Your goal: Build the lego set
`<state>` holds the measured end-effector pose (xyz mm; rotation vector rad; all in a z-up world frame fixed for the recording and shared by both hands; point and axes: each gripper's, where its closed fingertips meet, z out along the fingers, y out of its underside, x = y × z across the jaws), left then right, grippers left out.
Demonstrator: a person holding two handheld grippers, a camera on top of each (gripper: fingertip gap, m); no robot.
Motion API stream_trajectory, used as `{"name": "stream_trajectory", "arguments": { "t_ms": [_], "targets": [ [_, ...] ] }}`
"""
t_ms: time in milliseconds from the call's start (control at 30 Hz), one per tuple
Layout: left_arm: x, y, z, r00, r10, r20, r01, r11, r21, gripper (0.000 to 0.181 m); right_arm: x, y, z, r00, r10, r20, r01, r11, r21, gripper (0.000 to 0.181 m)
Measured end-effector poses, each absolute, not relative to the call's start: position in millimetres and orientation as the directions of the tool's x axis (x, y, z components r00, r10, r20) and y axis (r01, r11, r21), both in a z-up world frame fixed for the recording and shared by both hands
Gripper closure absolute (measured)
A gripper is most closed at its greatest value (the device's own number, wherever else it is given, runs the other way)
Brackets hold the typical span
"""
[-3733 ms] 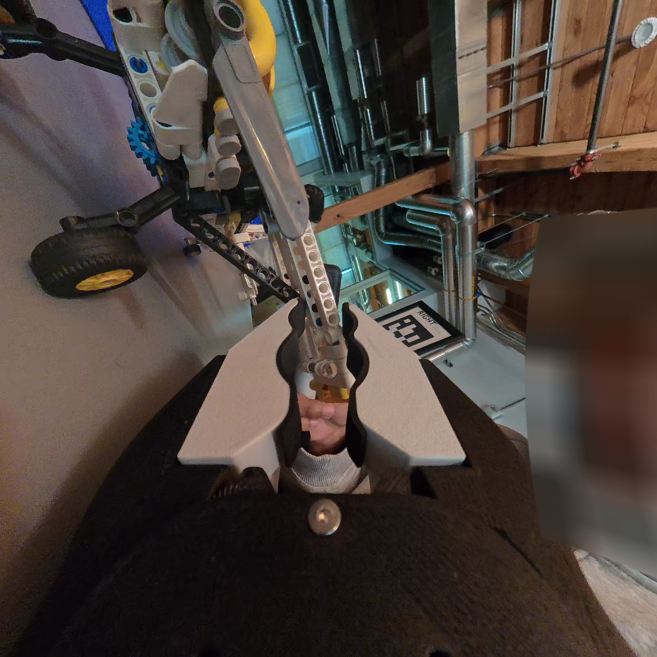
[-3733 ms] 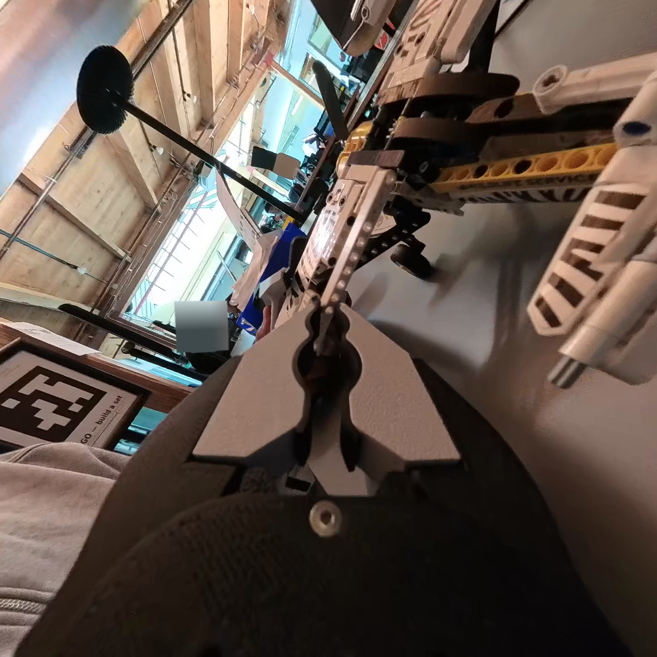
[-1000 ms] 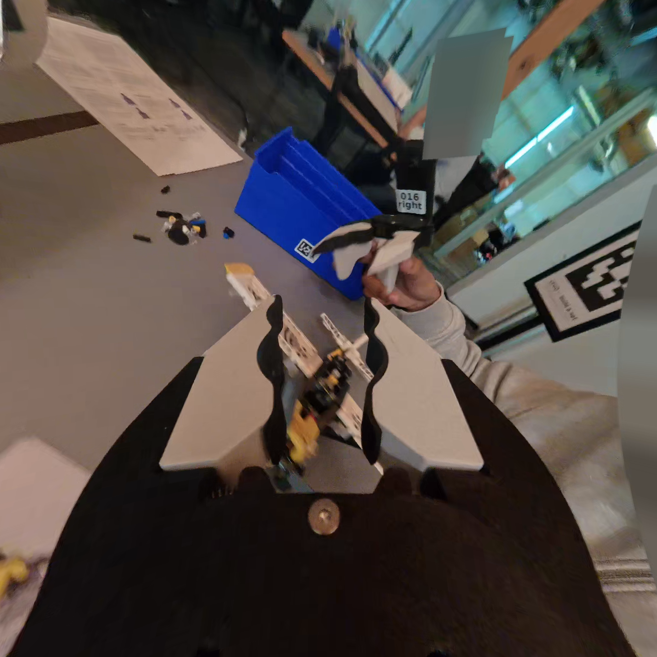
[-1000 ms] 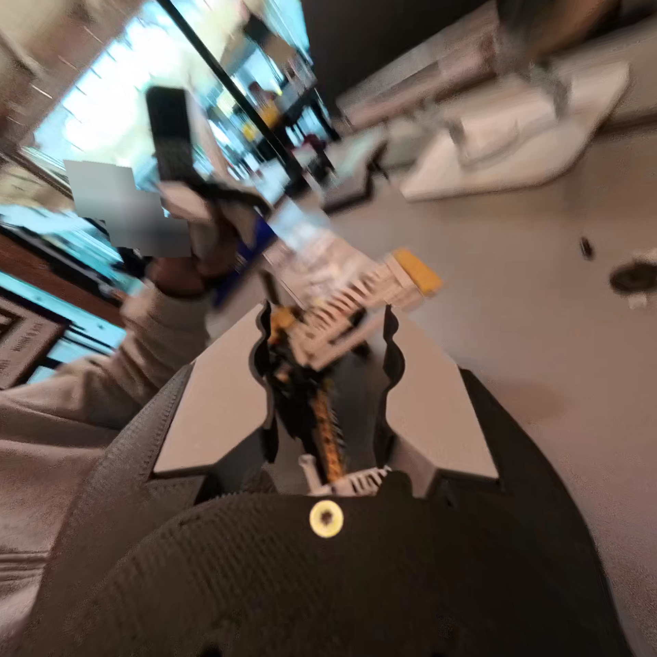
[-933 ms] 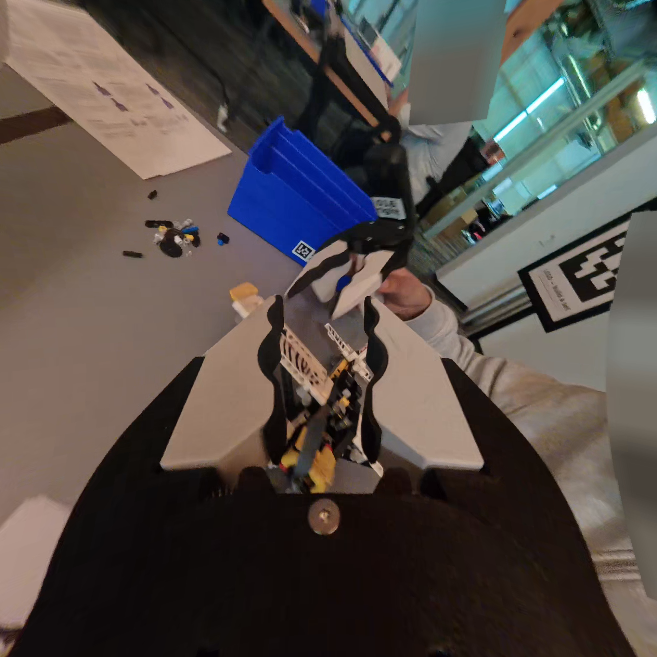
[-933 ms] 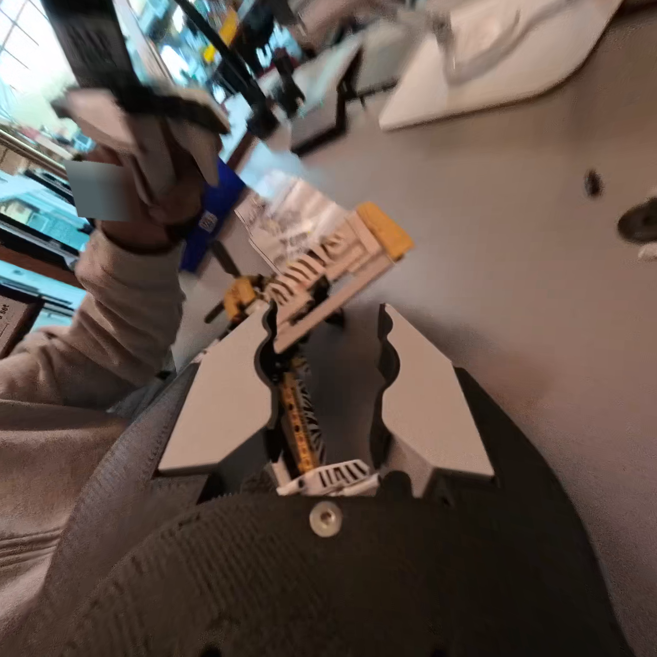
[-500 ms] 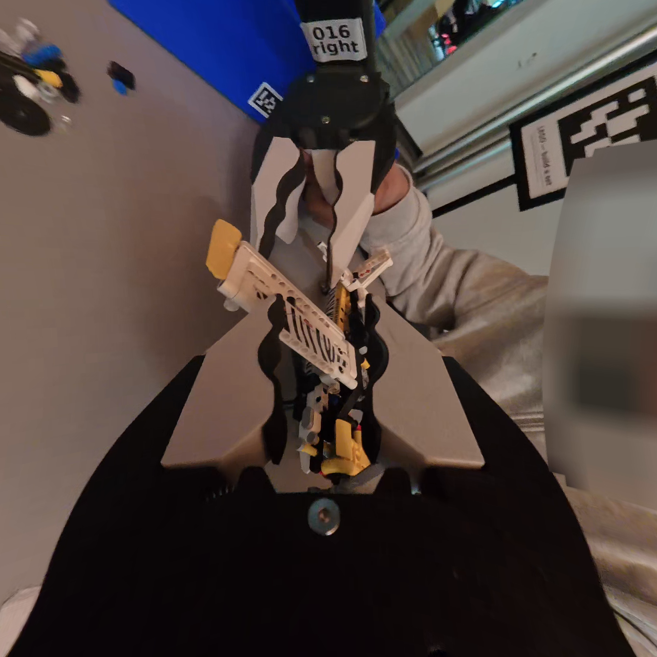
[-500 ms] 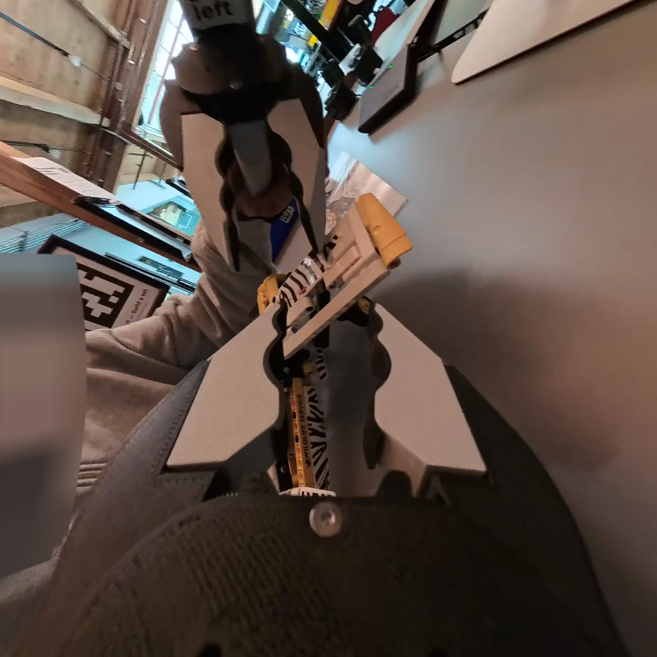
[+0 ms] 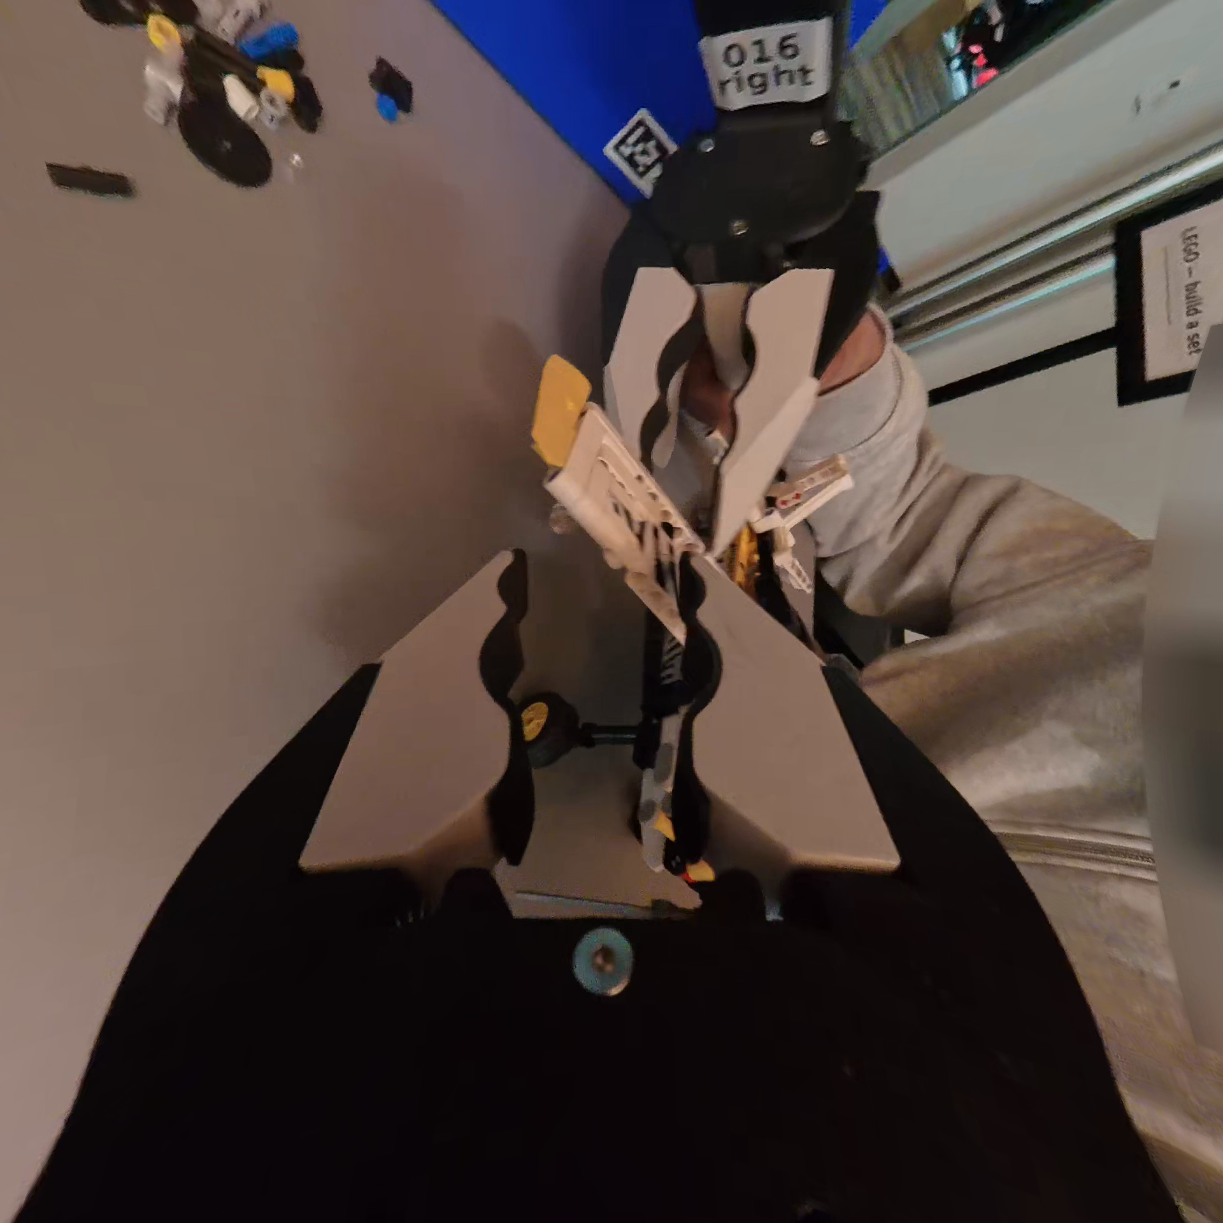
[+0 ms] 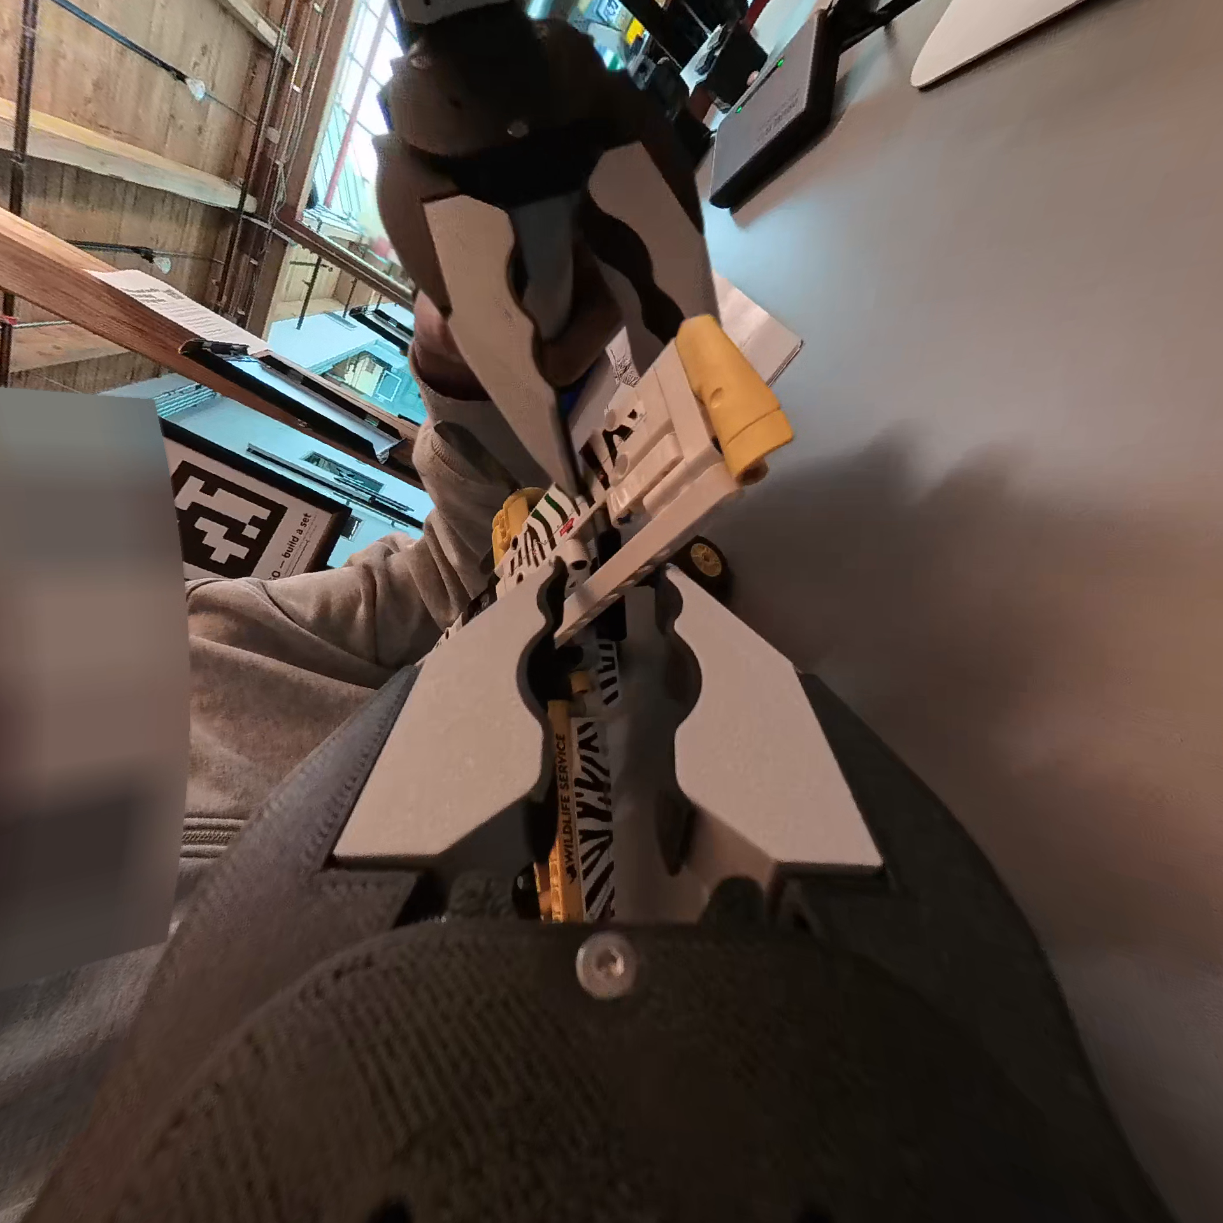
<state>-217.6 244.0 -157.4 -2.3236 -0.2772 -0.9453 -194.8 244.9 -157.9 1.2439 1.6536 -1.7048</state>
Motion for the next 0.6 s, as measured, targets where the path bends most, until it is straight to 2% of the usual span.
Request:
{"name": "stream_trajectory", "arguments": {
  "t_ms": [33,167,367,467,600],
  "targets": [
    [-216.0,245.8,-160.6,0.718,-0.033,0.696,0.401,-0.797,-0.451,0.138,-194.7,245.4,-158.3,-0.49,0.264,-0.831,0.823,-0.175,-0.541,0.155],
    [-207.8,248.8,-152.6,0.656,-0.081,0.751,0.421,-0.786,-0.453,0.161,-192.7,248.1,-155.0,-0.488,0.226,-0.843,0.821,-0.209,-0.531,0.156],
    [-205.8,250.2,-150.5,0.655,-0.086,0.751,0.422,-0.782,-0.458,0.162,-190.2,252.0,-151.4,-0.493,0.216,-0.843,0.814,-0.226,-0.535,0.158],
    [-207.2,249.8,-150.5,0.664,-0.081,0.743,0.422,-0.781,-0.461,0.162,-192.8,256.8,-149.8,-0.491,0.25,-0.834,0.798,-0.254,-0.546,0.171],
    [-207.8,250.4,-151.4,0.663,-0.079,0.744,0.424,-0.779,-0.461,0.162,-191.4,257.9,-147.4,-0.493,0.254,-0.832,0.793,-0.262,-0.55,0.166]
  ]
}}
